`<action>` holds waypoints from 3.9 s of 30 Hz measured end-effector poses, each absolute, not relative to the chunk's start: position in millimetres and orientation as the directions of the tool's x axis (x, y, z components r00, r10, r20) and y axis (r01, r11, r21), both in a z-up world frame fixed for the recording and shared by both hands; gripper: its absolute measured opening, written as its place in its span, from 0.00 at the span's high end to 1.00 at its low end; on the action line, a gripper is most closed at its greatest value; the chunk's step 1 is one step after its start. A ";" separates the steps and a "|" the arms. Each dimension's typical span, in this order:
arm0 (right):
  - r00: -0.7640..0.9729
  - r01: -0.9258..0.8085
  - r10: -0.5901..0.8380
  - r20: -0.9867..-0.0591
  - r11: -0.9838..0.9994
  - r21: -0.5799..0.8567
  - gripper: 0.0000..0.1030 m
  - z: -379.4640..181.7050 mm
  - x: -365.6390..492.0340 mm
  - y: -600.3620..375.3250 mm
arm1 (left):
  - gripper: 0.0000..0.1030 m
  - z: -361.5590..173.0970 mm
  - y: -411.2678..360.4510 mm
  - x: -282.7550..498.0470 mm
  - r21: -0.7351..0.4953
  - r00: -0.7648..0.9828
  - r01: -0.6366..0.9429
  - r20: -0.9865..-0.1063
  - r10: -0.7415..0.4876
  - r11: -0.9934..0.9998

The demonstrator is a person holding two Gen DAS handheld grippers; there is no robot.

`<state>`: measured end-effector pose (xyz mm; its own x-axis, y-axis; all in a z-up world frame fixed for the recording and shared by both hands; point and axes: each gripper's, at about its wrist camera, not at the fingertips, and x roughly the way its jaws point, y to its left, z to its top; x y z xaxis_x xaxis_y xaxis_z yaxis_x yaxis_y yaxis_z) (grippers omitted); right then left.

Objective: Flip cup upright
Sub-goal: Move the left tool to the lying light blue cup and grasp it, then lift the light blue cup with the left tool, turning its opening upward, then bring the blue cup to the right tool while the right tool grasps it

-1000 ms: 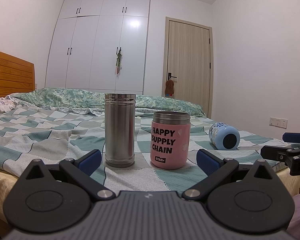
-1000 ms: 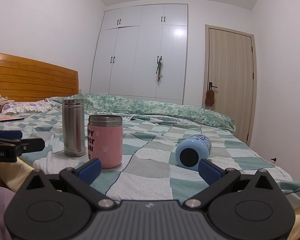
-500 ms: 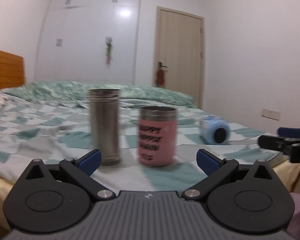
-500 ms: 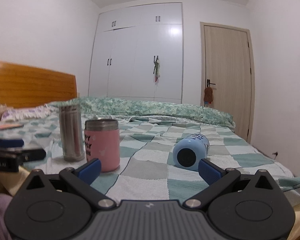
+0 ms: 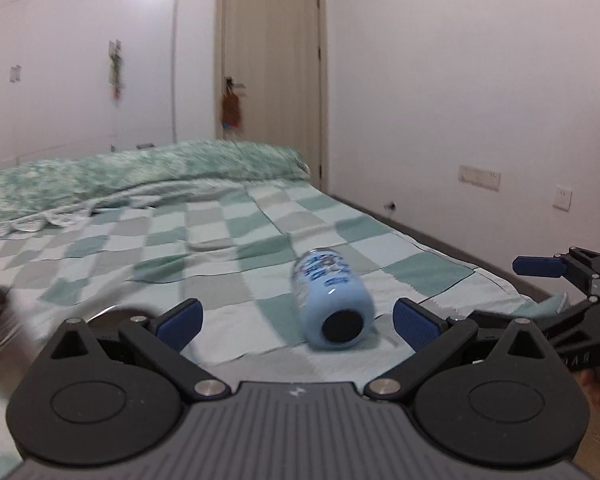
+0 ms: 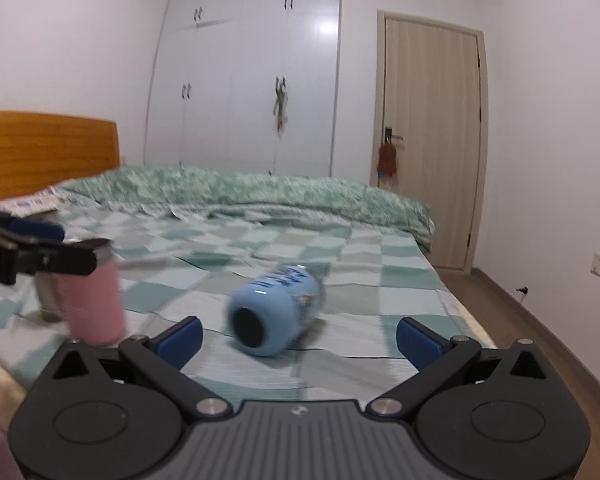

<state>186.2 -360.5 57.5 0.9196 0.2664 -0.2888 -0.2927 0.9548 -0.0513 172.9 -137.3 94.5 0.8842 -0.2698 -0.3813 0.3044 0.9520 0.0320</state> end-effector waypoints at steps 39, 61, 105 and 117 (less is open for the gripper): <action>0.817 -0.269 0.213 -0.536 0.963 -0.027 0.00 31.9 353.3 -397.8 | 0.00 28.6 -209.2 431.4 -0.030 0.432 0.588 -0.833 -0.345 0.808; 0.825 -0.242 0.210 -0.525 0.970 0.007 0.00 42.5 341.2 -394.8 | 0.11 37.5 -195.4 416.0 -0.079 0.461 0.526 -0.810 -0.362 0.847; 0.812 -0.432 0.430 -0.395 0.898 0.091 0.00 103.0 155.9 -332.0 | 0.18 120.7 -114.6 188.3 -0.123 0.512 0.417 -0.787 -0.345 0.900; 0.777 -0.391 0.404 -0.482 0.911 0.133 0.00 64.7 177.6 -336.1 | 0.18 74.2 -123.4 242.9 -0.159 0.573 0.354 -0.742 -0.348 0.922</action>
